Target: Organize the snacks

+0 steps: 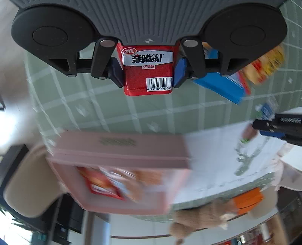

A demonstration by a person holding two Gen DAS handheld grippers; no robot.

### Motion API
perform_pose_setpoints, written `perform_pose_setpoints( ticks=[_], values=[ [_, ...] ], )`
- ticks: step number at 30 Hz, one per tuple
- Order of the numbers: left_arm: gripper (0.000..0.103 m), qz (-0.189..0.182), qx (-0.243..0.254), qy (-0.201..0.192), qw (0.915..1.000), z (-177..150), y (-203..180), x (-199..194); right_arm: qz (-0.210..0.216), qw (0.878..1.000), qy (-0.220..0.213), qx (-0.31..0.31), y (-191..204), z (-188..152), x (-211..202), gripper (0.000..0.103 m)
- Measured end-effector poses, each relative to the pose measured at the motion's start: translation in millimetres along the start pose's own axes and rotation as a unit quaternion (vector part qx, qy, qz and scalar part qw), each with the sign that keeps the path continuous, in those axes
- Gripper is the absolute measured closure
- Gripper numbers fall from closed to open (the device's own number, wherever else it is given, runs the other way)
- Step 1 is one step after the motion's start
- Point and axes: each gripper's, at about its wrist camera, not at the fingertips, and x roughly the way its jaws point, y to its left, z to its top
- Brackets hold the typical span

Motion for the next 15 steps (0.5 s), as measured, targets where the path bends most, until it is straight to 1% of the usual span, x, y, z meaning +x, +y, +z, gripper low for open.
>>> perform_pose_setpoints(
  ticks=[1, 4, 6, 7, 8, 10, 13, 15],
  values=[
    [0.063, 0.0, 0.002, -0.001, 1.0, 2, -4, 1, -0.003, 1.0, -0.001, 0.002, -6, -6, -2, 0.038],
    [0.06, -0.004, 0.005, -0.007, 1.0, 4, -9, 6, -0.013, 1.0, -0.005, -0.002, -15, -20, -8, 0.03],
    [0.061, -0.006, 0.006, -0.012, 0.9999, 3, -11, 7, -0.02, 1.0, -0.013, -0.012, -16, -31, -12, 0.029],
    [0.066, -0.01, 0.003, -0.015, 0.9998, 1, -10, 6, -0.019, 1.0, -0.018, -0.014, -16, -34, -13, 0.027],
    [0.074, -0.016, -0.004, -0.018, 0.9997, -1, -8, 4, -0.017, 0.999, -0.025, -0.015, -16, -38, -13, 0.026],
    [0.085, -0.034, -0.021, -0.018, 0.9991, -8, -5, 0, -0.016, 0.999, -0.036, -0.018, -17, -42, -16, 0.026],
    [0.085, -0.061, -0.035, -0.004, 0.9975, -24, -6, -6, -0.012, 0.999, -0.044, -0.021, -20, -46, -19, 0.026],
    [0.085, -0.062, -0.022, -0.003, 0.9978, -37, -13, -13, -0.009, 0.999, -0.047, -0.026, -21, -47, -19, 0.025]
  ],
)
